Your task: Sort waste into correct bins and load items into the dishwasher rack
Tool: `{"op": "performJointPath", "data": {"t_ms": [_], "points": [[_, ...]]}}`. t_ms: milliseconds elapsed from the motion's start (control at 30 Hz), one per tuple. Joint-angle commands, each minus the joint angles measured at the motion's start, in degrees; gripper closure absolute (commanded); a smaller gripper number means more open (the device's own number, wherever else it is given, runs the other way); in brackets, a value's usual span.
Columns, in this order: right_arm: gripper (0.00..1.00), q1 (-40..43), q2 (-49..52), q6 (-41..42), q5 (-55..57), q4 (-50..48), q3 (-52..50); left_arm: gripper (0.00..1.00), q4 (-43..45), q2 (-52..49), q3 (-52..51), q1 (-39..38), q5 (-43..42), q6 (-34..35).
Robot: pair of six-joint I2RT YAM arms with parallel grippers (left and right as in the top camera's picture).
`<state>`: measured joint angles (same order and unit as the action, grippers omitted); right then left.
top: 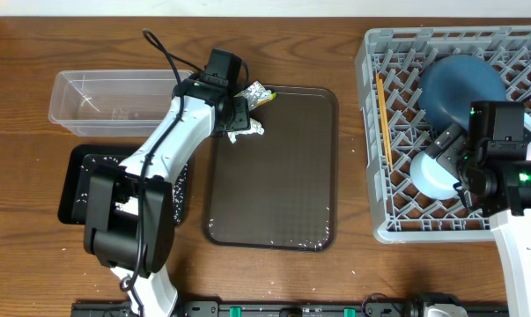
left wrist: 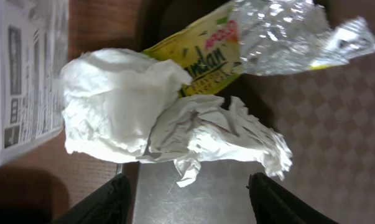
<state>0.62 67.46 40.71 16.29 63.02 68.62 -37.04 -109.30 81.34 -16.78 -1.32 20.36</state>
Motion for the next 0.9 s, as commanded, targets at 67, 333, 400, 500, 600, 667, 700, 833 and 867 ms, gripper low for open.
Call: {"op": "performJointPath", "data": {"t_ms": [67, 333, 400, 500, 600, 667, 700, 833, 867], "points": [[0.01, 0.17, -0.15, -0.72, 0.59, 0.02, 1.01, 0.37, 0.81, -2.08, -0.24, -0.02, 2.47, 9.68], [0.01, 0.17, -0.15, -0.72, 0.59, 0.02, 1.01, 0.37, 3.15, -5.22, -0.24, -0.02, 2.47, 10.38], [0.01, 0.17, -0.15, -0.72, 0.59, 0.04, 1.01, 0.41, 3.34, -5.51, -0.24, -0.02, 2.47, 10.38], [0.01, 0.17, -0.15, -0.72, 0.59, 0.02, 1.01, 0.54, 3.37, -5.53, -0.24, -0.02, 2.47, 10.38], [0.01, 0.17, -0.15, -0.72, 0.59, 0.04, 1.01, 0.67, 3.45, -5.53, -0.24, -0.02, 2.43, 10.38], [0.01, 0.17, -0.15, -0.72, 0.59, 0.02, 1.01, 0.81, 3.43, -5.46, -0.24, -0.02, 2.36, 10.36], [0.01, 0.17, -0.15, -0.72, 0.59, 0.02, 1.01, 0.91, 3.43, -5.40, -0.22, -0.02, 2.19, 10.36], [0.01, 0.17, -0.15, -0.72, 0.59, 0.02, 1.01, 0.94, 3.17, -4.22, -0.22, -0.09, 0.42, 9.66], [0.01, 0.15, -0.15, -0.72, 0.59, 0.02, 1.01, 0.94, 3.08, -3.78, -0.22, -0.09, -0.50, 9.07]]}}
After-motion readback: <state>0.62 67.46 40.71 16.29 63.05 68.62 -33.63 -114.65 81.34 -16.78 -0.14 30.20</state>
